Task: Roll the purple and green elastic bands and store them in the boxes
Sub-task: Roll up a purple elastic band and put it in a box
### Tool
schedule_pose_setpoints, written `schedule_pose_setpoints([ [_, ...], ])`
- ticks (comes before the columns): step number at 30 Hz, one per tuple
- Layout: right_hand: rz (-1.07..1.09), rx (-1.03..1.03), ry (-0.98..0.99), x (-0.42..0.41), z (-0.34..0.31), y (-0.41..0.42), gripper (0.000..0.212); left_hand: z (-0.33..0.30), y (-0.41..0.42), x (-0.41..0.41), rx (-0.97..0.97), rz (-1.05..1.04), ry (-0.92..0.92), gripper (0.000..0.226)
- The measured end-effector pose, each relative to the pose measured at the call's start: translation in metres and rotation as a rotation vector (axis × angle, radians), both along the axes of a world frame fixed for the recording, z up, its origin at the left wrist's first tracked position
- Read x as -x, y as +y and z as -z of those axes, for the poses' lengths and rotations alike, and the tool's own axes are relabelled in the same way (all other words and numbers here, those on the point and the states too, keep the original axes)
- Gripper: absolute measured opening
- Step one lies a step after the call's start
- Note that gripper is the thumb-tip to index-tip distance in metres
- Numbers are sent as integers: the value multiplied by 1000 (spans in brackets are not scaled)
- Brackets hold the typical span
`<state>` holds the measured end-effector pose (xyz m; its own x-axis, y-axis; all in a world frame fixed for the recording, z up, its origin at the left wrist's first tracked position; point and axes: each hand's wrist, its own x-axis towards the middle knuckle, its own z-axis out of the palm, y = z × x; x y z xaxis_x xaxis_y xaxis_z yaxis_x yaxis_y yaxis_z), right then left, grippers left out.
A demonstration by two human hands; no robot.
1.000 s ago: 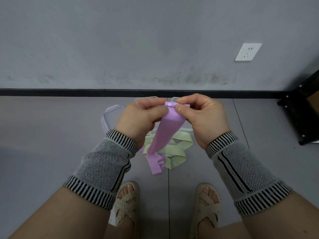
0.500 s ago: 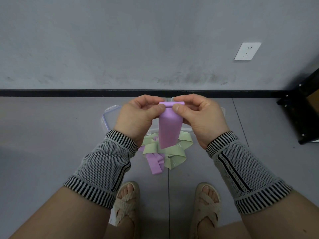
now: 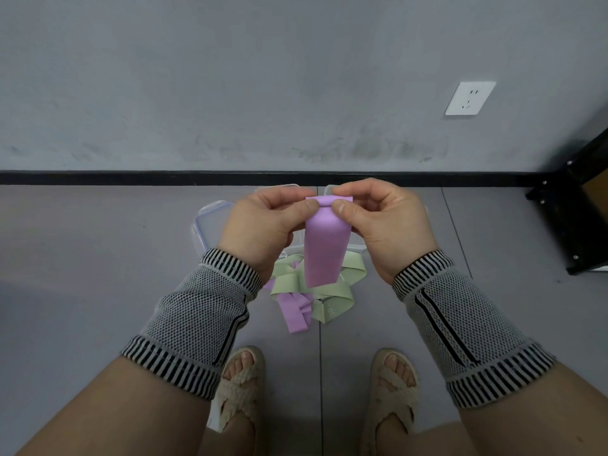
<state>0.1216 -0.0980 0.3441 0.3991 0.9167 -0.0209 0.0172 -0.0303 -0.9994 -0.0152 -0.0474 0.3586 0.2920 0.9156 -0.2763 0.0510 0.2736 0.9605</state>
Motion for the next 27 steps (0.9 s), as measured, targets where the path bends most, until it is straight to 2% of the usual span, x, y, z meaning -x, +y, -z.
schedule_pose_setpoints([
  [6, 4, 11, 100, 2, 0, 1, 20, 0, 2, 3, -62, -51, 17, 15],
  [13, -5, 25, 39, 0, 1, 0, 18, 1, 2, 3, -69, -32, 7, 17],
  [19, -24, 27, 83, -1, 0, 0, 12, 0, -1, 1, -123, -25, -21, 14],
  [24, 43, 15, 213, -2, -2, 2, 12, 5, -4, -3, -184, 32, 110, 21],
  [27, 81, 16, 215, -4, 0, 3, 14, 6, -8, -6, -199, 87, 136, 23],
])
